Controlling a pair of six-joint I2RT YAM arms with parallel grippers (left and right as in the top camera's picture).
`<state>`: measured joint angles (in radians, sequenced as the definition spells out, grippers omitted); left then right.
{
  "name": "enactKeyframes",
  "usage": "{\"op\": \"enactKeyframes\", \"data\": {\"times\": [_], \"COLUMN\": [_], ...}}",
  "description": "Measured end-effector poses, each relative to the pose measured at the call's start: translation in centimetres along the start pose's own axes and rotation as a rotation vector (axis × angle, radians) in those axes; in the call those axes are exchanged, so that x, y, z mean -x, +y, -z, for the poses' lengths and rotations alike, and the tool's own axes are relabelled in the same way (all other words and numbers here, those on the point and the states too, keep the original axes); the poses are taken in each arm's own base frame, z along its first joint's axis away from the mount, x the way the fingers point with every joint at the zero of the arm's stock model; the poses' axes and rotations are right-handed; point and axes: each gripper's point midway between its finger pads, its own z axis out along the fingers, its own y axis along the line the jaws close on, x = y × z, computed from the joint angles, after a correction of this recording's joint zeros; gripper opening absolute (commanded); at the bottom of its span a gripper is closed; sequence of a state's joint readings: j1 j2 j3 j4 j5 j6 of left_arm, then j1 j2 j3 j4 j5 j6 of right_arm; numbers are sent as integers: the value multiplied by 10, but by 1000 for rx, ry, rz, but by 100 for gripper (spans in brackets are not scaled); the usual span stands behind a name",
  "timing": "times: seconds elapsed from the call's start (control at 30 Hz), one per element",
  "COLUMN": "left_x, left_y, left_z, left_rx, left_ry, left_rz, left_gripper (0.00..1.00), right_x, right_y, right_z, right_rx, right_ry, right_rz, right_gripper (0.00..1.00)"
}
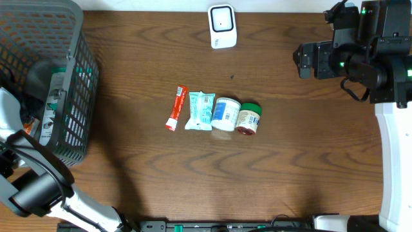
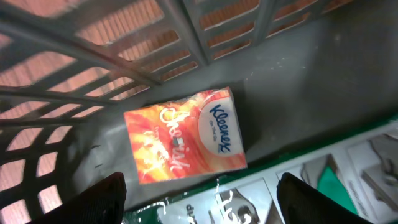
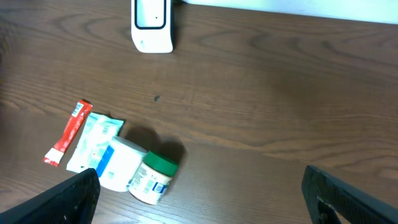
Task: Scan the item barcode
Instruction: 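Open the left gripper and reach back into the basket, then grasp the orange Kleenex tissue pack with the left gripper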
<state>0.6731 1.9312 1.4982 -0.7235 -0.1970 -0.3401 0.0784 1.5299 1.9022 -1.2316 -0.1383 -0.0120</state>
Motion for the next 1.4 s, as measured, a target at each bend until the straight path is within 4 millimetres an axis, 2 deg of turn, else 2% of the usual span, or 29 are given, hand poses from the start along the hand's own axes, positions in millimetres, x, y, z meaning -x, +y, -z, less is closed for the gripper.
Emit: {"op": "enactKeyframes", "data": {"times": [0.6, 0.83, 0.9, 0.93, 1.03, 1.13, 1.23, 1.4], "left_x": [-11, -11, -11, -12, -13, -11, -10, -6], "left_y": [-2, -2, -2, -2, -1, -1, 0, 1], "left_z": [-37, -39, -39, -40, -40, -40, -38, -27], "left_rx": [42, 43, 43, 47, 51, 53, 54, 40], "left_ry": [49, 49, 48, 48, 48, 41, 35, 10], "left_rz": [-16, -16, -16, -12, -23, -38, -40, -33], "left_gripper": [79, 78, 65, 50, 23, 19, 8, 8], "right_x": [0, 0, 0, 0, 0, 0, 0, 0], "right_y": [0, 0, 0, 0, 0, 0, 0, 0], "right_z": [0, 0, 0, 0, 0, 0, 0, 0], "right_rx": [0, 0, 0, 0, 0, 0, 0, 0], "right_ry": [0, 0, 0, 0, 0, 0, 0, 0], "right_rz": [0, 0, 0, 0, 0, 0, 0, 0], "right_gripper": [99, 99, 99, 99, 99, 99, 99, 99]}}
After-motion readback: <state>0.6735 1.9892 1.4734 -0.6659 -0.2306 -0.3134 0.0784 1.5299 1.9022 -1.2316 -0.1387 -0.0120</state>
